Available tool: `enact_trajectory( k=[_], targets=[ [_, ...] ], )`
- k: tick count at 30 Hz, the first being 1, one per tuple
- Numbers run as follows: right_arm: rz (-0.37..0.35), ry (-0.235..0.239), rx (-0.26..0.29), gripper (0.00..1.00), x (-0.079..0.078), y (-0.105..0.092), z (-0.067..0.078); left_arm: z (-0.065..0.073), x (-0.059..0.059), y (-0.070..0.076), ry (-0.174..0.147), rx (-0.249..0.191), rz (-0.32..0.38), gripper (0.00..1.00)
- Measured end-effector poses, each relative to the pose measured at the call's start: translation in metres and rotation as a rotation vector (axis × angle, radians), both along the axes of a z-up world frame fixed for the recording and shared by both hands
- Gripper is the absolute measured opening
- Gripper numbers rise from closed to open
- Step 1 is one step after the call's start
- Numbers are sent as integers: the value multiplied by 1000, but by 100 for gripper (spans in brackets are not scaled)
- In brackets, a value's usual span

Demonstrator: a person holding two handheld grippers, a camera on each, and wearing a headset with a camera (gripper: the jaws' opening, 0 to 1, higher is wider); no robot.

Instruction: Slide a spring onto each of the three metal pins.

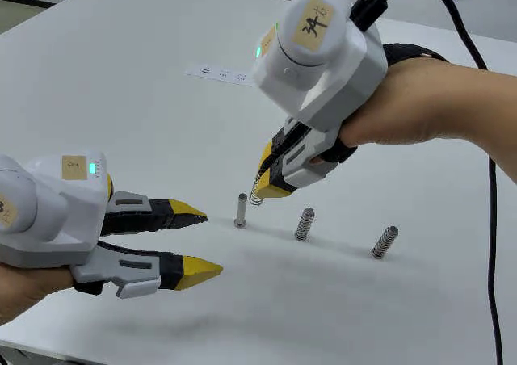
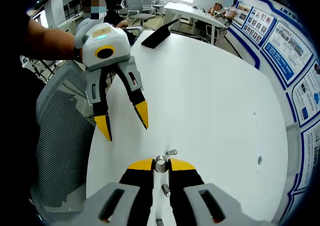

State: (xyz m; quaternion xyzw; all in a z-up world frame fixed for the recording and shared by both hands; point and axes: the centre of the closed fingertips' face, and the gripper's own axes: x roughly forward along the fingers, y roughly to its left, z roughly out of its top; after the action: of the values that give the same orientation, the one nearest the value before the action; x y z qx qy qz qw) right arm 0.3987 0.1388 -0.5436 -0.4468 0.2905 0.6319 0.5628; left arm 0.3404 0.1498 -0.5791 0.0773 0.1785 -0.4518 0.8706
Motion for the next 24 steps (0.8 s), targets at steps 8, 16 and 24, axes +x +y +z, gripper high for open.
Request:
enact_trajectory(
  k=[8,16,24],
  targets=[
    [-1,-18,-16,12,15,12,-14,-1,-1,1,0,-15,24,48],
    [2,-4,-46,12,18,19,-27,-1,0,2,0,-21,32,49],
    [-6,11,-61,12,21,20,-38,-3,-1,0,3,-24,24,52]
  ],
)
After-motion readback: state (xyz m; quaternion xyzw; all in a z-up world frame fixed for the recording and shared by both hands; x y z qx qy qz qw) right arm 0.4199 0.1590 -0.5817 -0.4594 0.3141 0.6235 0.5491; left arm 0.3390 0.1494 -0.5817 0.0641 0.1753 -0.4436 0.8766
